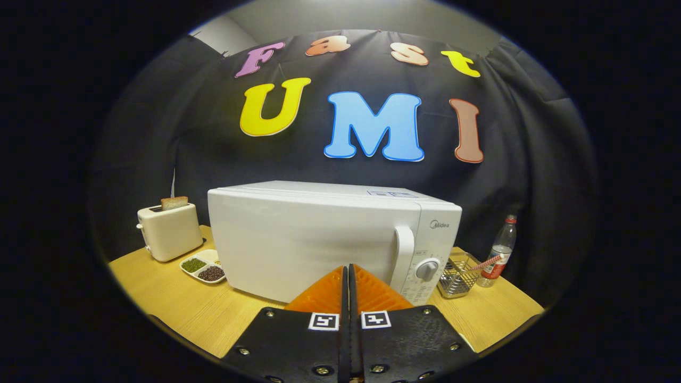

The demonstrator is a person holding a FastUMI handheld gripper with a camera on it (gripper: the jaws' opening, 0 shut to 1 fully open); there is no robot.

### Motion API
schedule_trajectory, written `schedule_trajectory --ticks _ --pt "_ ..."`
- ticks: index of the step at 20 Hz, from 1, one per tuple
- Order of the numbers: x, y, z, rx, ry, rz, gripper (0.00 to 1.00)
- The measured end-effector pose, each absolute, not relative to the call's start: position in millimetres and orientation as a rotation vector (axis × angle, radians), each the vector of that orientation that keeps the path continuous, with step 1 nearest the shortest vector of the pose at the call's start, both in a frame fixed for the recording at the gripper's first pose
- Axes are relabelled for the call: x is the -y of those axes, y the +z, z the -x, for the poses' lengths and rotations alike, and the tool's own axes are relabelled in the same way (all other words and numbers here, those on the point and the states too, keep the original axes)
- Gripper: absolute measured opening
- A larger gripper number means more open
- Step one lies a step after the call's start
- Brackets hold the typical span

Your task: Open the microwave, put the food inside, and close the microwave door.

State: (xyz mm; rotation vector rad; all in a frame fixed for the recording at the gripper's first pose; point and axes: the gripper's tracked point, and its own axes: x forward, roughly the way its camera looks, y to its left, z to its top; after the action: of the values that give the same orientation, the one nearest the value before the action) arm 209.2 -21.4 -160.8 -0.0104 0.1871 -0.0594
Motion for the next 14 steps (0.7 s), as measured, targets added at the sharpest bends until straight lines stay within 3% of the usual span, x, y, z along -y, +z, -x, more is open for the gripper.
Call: schedule_trajectory --ticks 4,14 --pt "4 -147 -161 -0.173 0.019 -0.059 0.01" --pt "17 -46 -70 -0.033 0.01 -0.114 0.01"
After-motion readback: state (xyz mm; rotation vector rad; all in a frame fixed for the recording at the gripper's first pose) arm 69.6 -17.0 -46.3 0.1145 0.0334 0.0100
